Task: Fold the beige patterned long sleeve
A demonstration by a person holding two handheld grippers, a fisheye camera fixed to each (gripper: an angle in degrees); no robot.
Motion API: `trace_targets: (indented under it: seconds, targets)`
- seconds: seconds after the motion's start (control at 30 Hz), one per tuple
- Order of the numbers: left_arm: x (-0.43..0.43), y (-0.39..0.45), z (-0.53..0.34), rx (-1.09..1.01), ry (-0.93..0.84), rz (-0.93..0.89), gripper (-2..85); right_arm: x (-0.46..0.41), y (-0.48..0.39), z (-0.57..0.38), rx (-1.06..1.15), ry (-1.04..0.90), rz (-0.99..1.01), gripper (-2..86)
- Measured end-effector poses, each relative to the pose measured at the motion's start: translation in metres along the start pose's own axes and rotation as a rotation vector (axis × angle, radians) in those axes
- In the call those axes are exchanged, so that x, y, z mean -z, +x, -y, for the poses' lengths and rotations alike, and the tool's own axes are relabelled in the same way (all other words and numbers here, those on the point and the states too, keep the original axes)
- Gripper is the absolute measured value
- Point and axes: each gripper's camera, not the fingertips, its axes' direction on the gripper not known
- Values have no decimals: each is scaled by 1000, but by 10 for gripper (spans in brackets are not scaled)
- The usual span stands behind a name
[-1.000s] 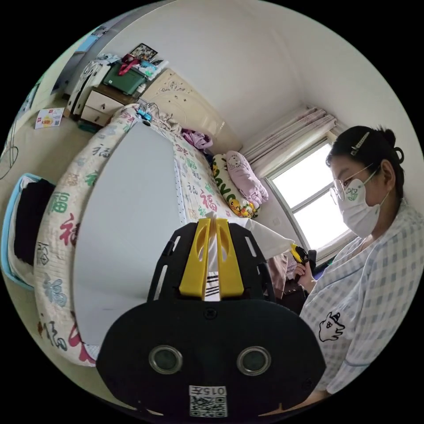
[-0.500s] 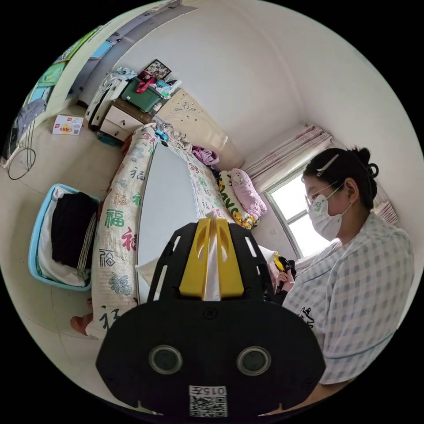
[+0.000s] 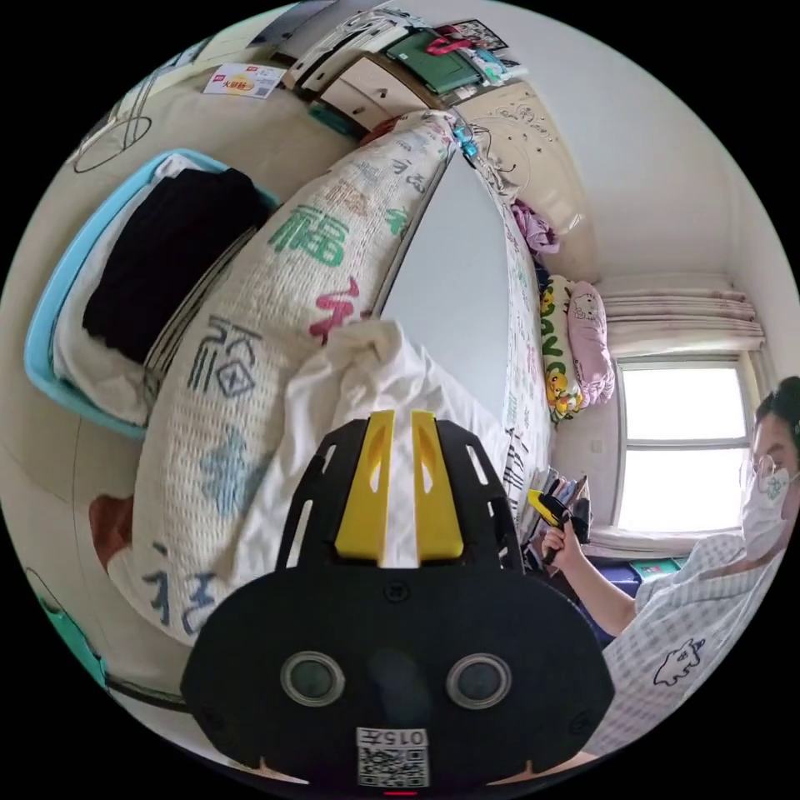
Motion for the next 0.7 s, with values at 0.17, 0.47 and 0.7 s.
trace_targets:
  seconds: [0.17, 0.47, 0.7]
  targets:
    - [11, -9, -59, 122, -129, 35, 64, -55, 94, -108, -136, -291, 104, 45]
    - [-12, -32, -82, 306, -287, -35, 83, -84, 217, -164, -274, -414, 156, 67]
    - [5, -41, -77, 371, -278, -30, 85, -46, 285, -181, -235, -441, 152, 61]
